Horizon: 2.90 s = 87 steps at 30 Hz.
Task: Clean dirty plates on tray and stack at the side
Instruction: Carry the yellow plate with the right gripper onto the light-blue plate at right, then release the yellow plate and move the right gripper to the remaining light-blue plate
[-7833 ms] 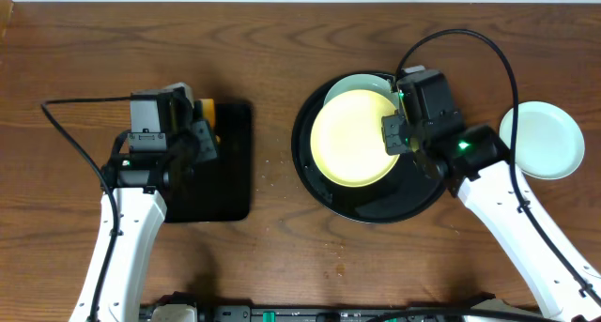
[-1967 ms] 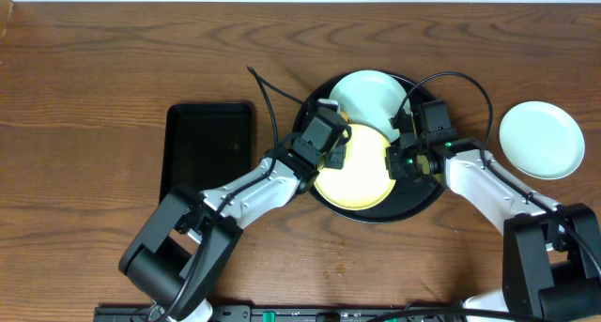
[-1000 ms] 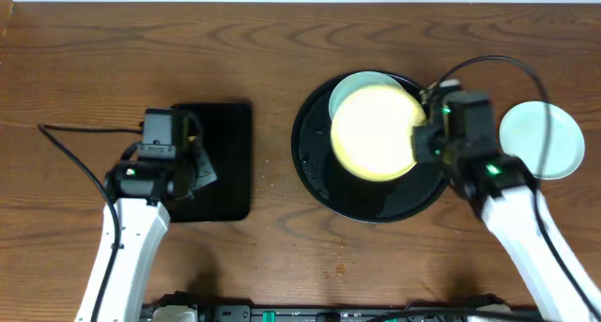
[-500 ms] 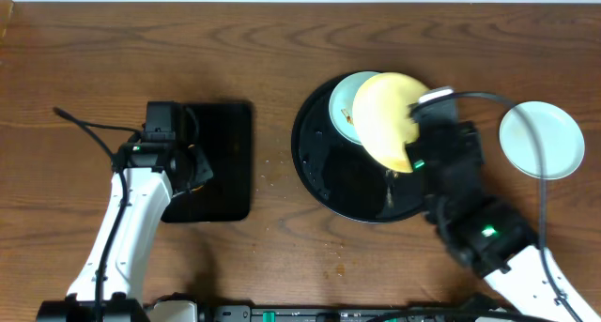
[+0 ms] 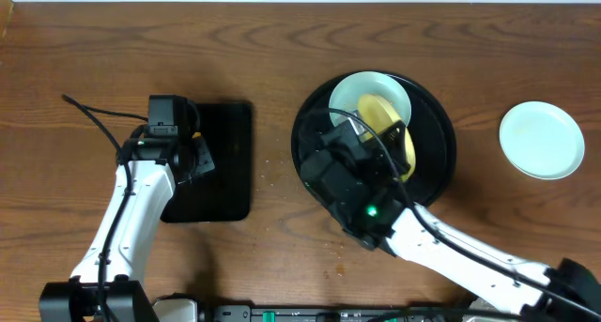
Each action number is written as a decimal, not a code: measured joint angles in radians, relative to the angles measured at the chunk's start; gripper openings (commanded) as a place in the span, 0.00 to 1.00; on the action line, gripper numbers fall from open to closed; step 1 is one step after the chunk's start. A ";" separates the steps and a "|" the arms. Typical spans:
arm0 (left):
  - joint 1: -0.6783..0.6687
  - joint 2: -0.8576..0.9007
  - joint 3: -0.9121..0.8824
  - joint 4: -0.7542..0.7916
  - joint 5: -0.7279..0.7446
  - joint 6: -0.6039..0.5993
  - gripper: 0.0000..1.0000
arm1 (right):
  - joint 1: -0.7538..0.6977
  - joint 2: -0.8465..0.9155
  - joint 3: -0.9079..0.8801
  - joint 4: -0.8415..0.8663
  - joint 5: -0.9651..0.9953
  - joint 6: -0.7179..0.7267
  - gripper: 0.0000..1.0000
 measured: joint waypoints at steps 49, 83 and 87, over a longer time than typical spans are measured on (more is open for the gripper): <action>0.000 0.003 0.000 -0.033 0.000 0.003 0.08 | -1.629 0.101 0.002 0.132 -1.539 0.604 0.45; 0.000 0.004 0.000 -0.056 0.000 0.003 0.08 | -0.825 0.785 0.922 -0.534 -1.585 0.052 0.40; 0.000 0.004 0.000 -0.056 0.000 0.003 0.08 | -0.816 0.825 0.922 -0.527 -1.533 0.059 0.35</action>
